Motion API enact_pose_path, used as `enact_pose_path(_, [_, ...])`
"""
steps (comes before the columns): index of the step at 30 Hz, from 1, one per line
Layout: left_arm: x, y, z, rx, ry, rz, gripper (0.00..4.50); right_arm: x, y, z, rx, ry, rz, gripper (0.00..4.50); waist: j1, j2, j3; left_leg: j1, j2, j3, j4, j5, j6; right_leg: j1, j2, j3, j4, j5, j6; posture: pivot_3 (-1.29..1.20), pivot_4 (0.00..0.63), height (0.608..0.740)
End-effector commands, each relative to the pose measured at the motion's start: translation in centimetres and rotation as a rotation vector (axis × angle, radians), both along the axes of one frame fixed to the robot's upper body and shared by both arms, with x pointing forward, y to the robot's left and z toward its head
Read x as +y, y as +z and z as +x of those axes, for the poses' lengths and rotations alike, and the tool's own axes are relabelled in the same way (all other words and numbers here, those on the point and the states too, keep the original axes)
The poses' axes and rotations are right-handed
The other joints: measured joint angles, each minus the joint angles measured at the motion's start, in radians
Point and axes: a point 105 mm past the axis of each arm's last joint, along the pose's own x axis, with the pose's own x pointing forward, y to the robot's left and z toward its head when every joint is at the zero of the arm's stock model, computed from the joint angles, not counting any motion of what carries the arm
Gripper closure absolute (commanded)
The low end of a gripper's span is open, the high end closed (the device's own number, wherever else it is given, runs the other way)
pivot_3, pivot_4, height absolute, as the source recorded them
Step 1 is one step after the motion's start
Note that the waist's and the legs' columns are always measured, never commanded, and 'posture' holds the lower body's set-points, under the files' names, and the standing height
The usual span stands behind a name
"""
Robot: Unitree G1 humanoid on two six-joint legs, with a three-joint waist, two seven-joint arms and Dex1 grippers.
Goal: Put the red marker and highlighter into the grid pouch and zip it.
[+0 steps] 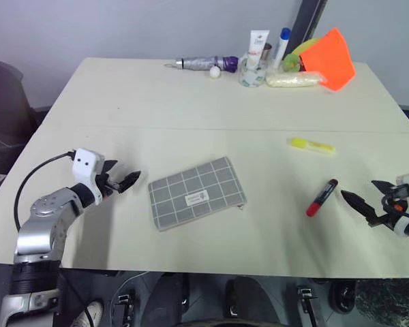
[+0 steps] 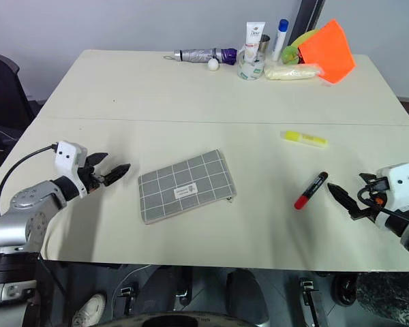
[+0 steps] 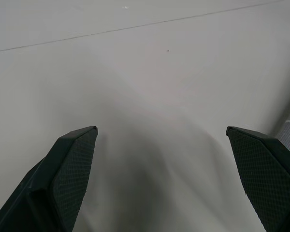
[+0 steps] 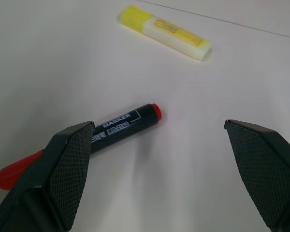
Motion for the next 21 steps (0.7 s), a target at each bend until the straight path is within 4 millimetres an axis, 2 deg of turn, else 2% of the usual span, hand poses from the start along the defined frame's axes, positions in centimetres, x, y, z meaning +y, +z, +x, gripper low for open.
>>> enact_pose_path(1, [0.9, 1.7, -0.3, -0.068, 0.028, 0.028, 0.0, -0.1, 0.8, 0.4, -0.041, 0.007, 0.001, 0.02, 0.0, 0.0, 0.0, 0.0, 0.0, 0.0, 0.0, 0.0, 0.0, 0.0, 0.0, 0.0, 0.0, 0.0, 0.0, 0.0, 0.15, 0.74])
enact_pose_path(9, [1.4, 1.4, -0.7, -0.066, 0.044, 0.046, 0.0, 0.8, 1.2, 1.4, -0.07, 0.035, 0.003, 0.02, 0.001, 0.0, 0.0, 0.0, 0.0, 0.0, 0.0, 0.0, 0.0, 0.0, 0.0, 0.0, 0.0, 0.0, 0.0, 0.0, 0.15, 0.74])
enact_pose_path(12, [1.5, 1.5, -0.9, -0.081, 0.031, 0.063, 0.0, 1.9, 1.9, 2.0, -0.096, 0.071, 0.011, 0.02, 0.0, 0.0, 0.0, 0.0, 0.0, 0.0, 0.0, 0.0, 0.0, 0.0, 0.0, 0.0, 0.0, 0.0, 0.0, 0.0, 0.15, 0.74])
enact_pose_path(17, [0.9, 1.4, -1.9, -0.133, -0.057, 0.177, 0.0, 6.7, 3.0, 3.4, -0.127, 0.224, 0.025, 0.02, -0.007, 0.001, 0.0, 0.0, 0.0, 0.0, -0.001, 0.0, 0.0, -0.001, 0.0, 0.0, 0.0, 0.0, 0.0, 0.0, 0.15, 0.74])
enact_pose_path(19, [0.4, 1.4, -2.6, -0.163, -0.101, 0.219, 0.0, 9.4, 3.1, 3.9, -0.128, 0.316, 0.031, 0.02, -0.009, 0.001, 0.0, 0.0, 0.0, 0.0, -0.001, 0.0, 0.0, -0.001, 0.0, 0.0, 0.0, 0.0, -0.001, 0.0, 0.15, 0.74])
enact_pose_path(21, [0.2, 1.4, -3.3, -0.184, -0.129, 0.243, 0.0, 11.7, 3.2, 4.3, -0.138, 0.386, 0.047, 0.52, -0.01, 0.001, 0.0, 0.0, 0.0, 0.0, -0.002, 0.0, 0.0, -0.001, -0.001, 0.0, -0.001, 0.0, -0.001, 0.0, 0.15, 0.74])
